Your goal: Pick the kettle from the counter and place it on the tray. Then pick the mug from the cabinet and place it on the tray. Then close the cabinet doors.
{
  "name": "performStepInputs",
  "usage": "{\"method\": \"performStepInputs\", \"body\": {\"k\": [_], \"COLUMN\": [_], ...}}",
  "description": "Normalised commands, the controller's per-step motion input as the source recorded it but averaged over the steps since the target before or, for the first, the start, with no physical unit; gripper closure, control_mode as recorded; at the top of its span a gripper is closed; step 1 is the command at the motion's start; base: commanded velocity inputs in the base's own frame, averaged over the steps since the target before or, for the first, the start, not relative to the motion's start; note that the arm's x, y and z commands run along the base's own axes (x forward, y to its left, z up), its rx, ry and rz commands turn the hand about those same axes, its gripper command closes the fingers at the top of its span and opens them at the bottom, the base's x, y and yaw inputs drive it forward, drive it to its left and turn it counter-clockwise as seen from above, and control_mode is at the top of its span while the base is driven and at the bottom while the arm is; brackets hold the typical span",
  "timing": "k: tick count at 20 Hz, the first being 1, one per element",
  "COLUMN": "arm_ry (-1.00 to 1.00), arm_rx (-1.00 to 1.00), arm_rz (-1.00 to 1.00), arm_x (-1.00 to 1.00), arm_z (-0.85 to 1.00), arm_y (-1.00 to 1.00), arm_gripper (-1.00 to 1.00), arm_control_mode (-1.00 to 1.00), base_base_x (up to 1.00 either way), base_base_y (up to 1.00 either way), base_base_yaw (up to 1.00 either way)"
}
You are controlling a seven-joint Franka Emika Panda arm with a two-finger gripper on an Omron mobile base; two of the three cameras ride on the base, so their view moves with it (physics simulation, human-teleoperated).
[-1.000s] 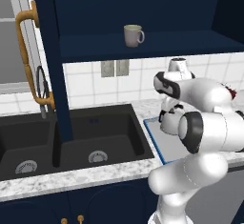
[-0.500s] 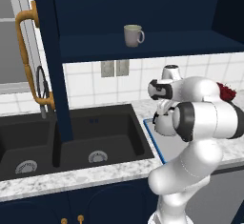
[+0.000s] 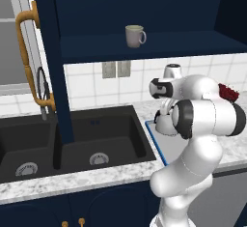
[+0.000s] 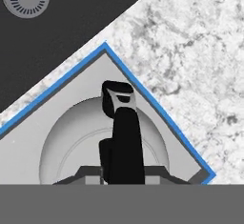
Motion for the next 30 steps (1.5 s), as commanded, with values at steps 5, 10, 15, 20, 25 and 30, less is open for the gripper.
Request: {"method": "performStepInputs", "body": {"k": [5, 10, 15, 20, 25, 30], "arm_ry": [0.0, -0.05, -0.21, -0.19, -0.22, -0.31], "arm_rx": [0.02, 0.0, -0.01, -0.01, 0.04, 0.12], "arm_rz": [0.0, 0.0, 0.0, 0.0, 0.06, -0.06], "arm_x": [-0.21, -0.34, -0.43, -0.32, -0.7, -0.36], "arm_z": [0.0, 0.05, 0.46, 0.84, 0.17, 0.6], "arm_y": [0.0, 0.0, 0.07, 0.15, 0.23, 0.35], "arm_gripper": [-1.0, -1.0, -1.0, -1.0, -1.0, -1.0], "arm_control_mode": [-1.0, -1.0, -1.0, -1.0, -1.0, -1.0], "base_base_x": [0.0, 0.0, 0.0, 0.0, 0.0, 0.0], "base_base_y": [0.0, 0.0, 0.0, 0.0, 0.0, 0.0], "base_base_yaw": [0.0, 0.0, 0.0, 0.0, 0.0, 0.0]}}
